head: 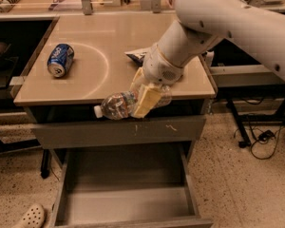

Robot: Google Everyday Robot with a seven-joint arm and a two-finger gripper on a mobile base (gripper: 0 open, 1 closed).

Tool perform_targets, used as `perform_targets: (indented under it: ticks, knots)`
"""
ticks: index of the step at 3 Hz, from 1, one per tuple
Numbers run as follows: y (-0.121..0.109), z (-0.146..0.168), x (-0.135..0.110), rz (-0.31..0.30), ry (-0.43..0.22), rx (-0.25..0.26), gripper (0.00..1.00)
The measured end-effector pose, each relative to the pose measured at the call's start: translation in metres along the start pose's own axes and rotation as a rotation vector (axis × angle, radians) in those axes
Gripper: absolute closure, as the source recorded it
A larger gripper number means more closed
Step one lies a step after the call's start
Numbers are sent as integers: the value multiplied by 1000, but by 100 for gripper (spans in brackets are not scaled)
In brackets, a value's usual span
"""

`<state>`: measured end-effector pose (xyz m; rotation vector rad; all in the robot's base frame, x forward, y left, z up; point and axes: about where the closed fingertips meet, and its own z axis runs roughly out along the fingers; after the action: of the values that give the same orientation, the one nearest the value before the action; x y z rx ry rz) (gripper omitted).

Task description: Place water bottle into middle drawer

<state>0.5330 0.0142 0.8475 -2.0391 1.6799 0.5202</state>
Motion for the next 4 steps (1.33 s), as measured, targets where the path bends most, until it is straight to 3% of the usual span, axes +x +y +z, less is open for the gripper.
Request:
perform_targets:
  ticks: [1,2,3,4]
  knots:
    - [23,14,-4,-9,-40,20,100]
    - [39,36,-3,21,-77,0,100]
    - [48,57,-9,42,-133,-49,100]
    - [48,57,-9,42,-133,-48,100]
